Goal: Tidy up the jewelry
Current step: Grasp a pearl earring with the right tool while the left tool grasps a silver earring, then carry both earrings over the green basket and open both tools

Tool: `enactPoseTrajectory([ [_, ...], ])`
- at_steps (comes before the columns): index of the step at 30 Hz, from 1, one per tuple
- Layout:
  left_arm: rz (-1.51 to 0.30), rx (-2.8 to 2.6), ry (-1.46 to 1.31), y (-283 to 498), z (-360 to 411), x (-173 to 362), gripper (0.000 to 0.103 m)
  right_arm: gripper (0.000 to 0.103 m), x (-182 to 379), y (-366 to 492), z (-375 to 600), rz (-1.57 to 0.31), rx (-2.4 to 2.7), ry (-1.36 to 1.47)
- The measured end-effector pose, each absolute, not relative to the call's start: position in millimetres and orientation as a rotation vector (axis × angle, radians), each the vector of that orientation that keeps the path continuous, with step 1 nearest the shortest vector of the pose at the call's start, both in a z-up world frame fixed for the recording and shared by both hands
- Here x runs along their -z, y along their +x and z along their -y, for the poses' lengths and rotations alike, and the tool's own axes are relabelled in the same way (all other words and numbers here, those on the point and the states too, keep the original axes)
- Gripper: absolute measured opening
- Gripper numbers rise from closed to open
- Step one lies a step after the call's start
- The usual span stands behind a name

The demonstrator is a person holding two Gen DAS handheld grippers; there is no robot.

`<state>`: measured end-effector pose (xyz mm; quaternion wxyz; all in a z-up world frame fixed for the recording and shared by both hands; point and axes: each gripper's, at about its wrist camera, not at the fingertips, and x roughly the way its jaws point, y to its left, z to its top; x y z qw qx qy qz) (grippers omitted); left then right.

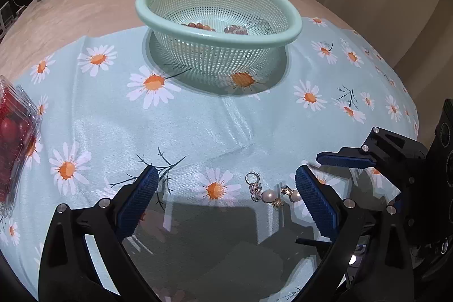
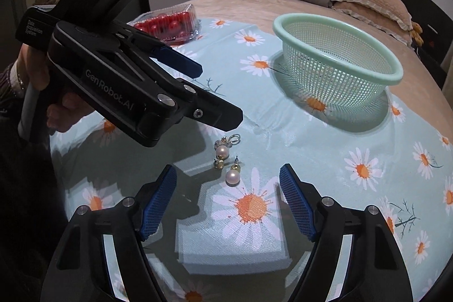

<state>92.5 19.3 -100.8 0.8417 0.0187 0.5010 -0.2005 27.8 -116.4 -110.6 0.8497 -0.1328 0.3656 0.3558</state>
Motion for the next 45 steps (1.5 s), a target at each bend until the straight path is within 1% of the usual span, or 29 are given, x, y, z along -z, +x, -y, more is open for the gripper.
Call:
enactPoseTrajectory([
  [1,-1.07,0.408,0.047,93.7,-17.7,103.0,0.095,0.064,109.7,27.9,119.6,-0.771,-0.773,-0.248],
  [2,-1.078,0.396,0.052,94.3,-15.9,105.0,0.092,0.063,109.3,27.9,122.2,-0.771,-0.794,-0.221],
  [4,-1.094,0.403,0.041,95.4,-13.3,107.8,0.082,0.059,109.2,26.9,124.9,-0.755,-0.798,-0.203],
  [5,-1.103,0.41,0.03,95.1,-11.7,109.5,0.079,0.055,109.9,27.5,126.2,-0.756,-0.8,-0.191],
  [12,-1.138,0.42,0.008,95.3,-3.4,121.0,0.077,0.032,123.3,38.5,125.6,-0.801,-0.741,-0.163],
  [13,-1.142,0.417,0.013,95.2,-2.5,123.2,0.076,0.023,125.7,39.6,124.9,-0.807,-0.72,-0.168],
  [14,-1.143,0.414,0.022,94.7,-1.0,124.7,0.071,0.018,127.6,41.8,124.9,-0.815,-0.705,-0.16],
  [15,-1.143,0.411,0.028,94.1,0.4,125.8,0.066,0.015,128.5,43.2,125.7,-0.82,-0.699,-0.147],
  [16,-1.145,0.405,0.035,93.6,1.6,126.8,0.064,0.014,128.5,43.2,125.0,-0.818,-0.688,-0.152],
  [17,-1.146,0.394,0.049,93.0,3.1,127.8,0.059,0.013,128.8,42.4,123.5,-0.817,-0.682,-0.169],
  [19,-1.143,0.378,0.08,91.6,9.8,129.6,0.05,0.008,128.6,41.0,121.9,-0.82,-0.695,-0.18],
  [20,-1.145,0.392,0.075,90.3,10.5,129.6,0.036,0.005,128.8,41.0,123.0,-0.827,-0.709,-0.166],
  [21,-1.146,0.403,0.067,89.5,11.2,129.6,0.024,0.005,128.8,41.2,124.7,-0.828,-0.715,-0.154],
  [25,-1.144,0.41,0.057,89.7,11.3,129.8,0.019,0.005,126.4,41.0,126.2,-0.814,-0.739,-0.161],
  [26,-1.146,0.408,0.053,90.4,10.1,129.8,0.014,0.008,124.8,41.3,126.7,-0.806,-0.726,-0.166],
  [27,-1.148,0.405,0.049,90.4,6.7,129.5,0.011,0.008,123.2,42.0,127.4,-0.797,-0.721,-0.168],
  [32,-1.148,0.416,0.005,88.1,-5.3,129.1,0.01,0.009,118.5,48.3,127.5,-0.779,-0.717,-0.147],
  [35,-1.146,0.41,-0.013,84.9,-12.5,127.9,0.01,0.025,118.3,52.6,120.0,-0.777,-0.696,-0.148],
  [40,-1.145,0.412,-0.033,81.3,-21.0,126.6,0.01,0.025,129.0,65.1,112.9,-0.83,-0.644,-0.122],
  [42,-1.145,0.415,-0.046,79.2,-24.4,127.1,0.01,0.017,131.3,63.8,112.5,-0.835,-0.653,-0.116],
  [44,-1.144,0.422,-0.071,77.6,-28.0,127.0,0.01,0.017,130.1,61.9,113.9,-0.839,-0.657,-0.115],
  [45,-1.143,0.425,-0.085,76.2,-30.7,126.1,0.01,0.015,128.8,61.4,115.6,-0.844,-0.663,-0.109],
])
